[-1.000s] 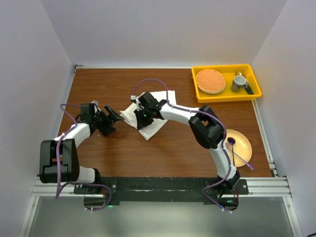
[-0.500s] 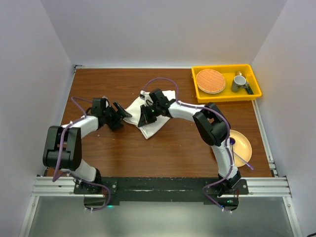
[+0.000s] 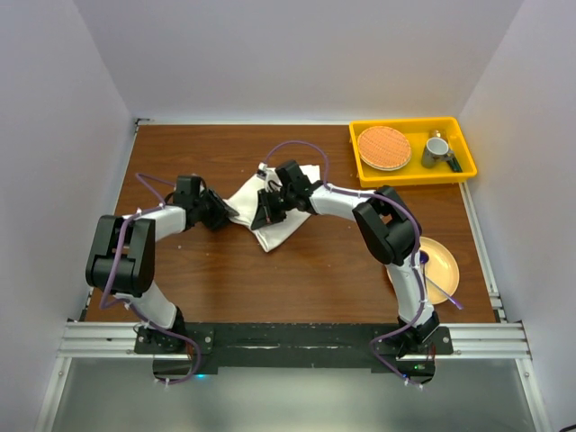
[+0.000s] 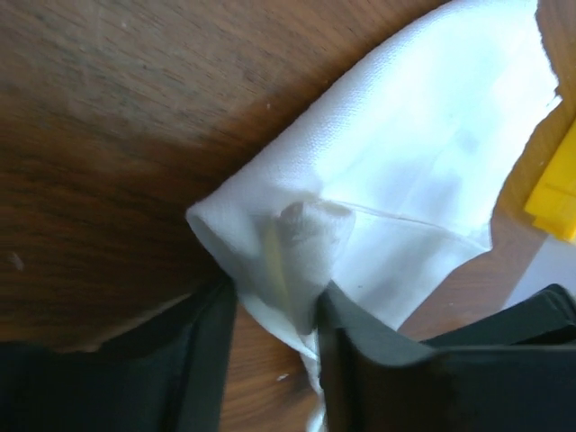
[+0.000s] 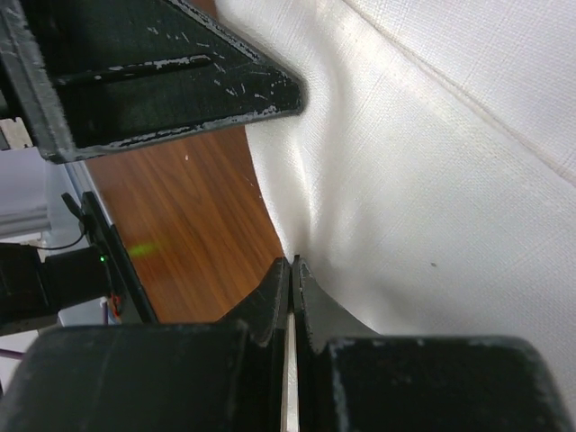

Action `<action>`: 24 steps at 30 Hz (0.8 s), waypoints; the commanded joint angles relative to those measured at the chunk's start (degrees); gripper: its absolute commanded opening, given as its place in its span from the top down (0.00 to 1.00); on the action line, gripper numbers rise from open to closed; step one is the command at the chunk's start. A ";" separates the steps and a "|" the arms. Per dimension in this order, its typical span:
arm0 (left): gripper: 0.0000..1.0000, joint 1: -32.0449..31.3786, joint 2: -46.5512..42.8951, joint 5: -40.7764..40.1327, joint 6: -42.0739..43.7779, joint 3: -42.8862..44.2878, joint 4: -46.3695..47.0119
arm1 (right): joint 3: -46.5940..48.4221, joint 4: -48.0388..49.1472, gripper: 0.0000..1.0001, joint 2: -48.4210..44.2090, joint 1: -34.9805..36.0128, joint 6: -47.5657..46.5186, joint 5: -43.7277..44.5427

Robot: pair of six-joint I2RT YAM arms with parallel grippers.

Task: Fold the napkin, place the utensils inside, and roll it up
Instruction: Roll the napkin with the utensil

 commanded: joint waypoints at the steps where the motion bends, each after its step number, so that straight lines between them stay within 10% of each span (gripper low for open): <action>1: 0.67 -0.24 -1.48 -3.61 2.86 1.39 1.22 | 2.77 -3.82 1.00 -2.80 -0.13 -4.99 0.57; 7: 0.99 -0.24 -1.31 -3.61 5.50 2.71 -2.47 | 6.55 -15.87 1.00 -2.80 1.36 -14.66 8.75; 24: 1.00 -0.68 -5.44 -0.97 1.81 1.48 -6.87 | 14.20 -23.44 0.43 -5.96 15.42 -25.38 38.38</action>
